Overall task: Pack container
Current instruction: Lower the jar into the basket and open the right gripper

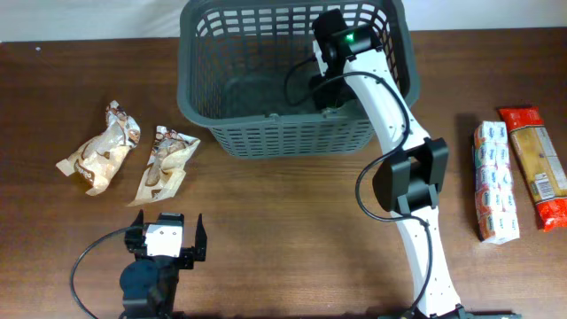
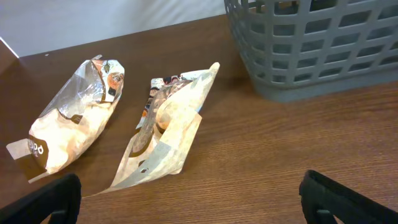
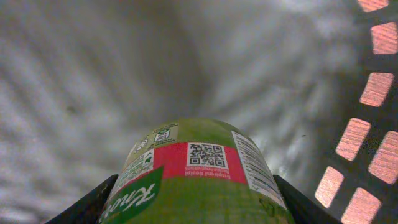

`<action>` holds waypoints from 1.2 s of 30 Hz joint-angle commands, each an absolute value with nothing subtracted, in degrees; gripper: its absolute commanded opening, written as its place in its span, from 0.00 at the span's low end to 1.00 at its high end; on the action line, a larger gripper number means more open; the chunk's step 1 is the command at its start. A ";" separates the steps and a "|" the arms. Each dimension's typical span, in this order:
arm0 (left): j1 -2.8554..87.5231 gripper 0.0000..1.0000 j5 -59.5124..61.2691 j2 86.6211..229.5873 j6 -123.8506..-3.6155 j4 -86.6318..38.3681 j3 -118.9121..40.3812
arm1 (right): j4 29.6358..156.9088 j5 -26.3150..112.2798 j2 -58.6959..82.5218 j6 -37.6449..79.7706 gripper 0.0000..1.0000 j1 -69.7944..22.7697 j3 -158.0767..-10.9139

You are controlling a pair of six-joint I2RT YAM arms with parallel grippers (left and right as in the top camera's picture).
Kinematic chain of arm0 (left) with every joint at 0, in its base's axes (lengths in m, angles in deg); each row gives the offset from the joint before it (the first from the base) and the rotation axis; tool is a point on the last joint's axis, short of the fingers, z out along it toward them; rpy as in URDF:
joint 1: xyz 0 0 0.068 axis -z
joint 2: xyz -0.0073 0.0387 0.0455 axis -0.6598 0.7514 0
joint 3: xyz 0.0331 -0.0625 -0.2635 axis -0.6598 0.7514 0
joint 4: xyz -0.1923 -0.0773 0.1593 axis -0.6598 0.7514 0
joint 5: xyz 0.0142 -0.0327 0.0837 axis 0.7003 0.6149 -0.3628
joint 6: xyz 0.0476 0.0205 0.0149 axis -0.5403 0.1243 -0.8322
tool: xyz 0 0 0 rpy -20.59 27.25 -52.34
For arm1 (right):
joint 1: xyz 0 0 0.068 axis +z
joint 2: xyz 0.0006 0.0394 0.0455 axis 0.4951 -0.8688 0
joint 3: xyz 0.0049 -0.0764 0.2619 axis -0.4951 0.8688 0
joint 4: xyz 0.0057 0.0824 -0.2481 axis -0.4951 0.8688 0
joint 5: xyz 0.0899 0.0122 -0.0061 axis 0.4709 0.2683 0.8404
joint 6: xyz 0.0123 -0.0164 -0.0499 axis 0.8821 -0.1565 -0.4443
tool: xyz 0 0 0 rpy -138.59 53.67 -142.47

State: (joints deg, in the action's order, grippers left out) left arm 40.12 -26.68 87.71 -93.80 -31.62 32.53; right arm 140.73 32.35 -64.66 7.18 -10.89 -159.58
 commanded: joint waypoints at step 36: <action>39.72 0.99 -26.03 87.34 -94.76 -31.77 32.93 | 143.05 33.40 -65.58 6.57 0.99 -11.41 -166.82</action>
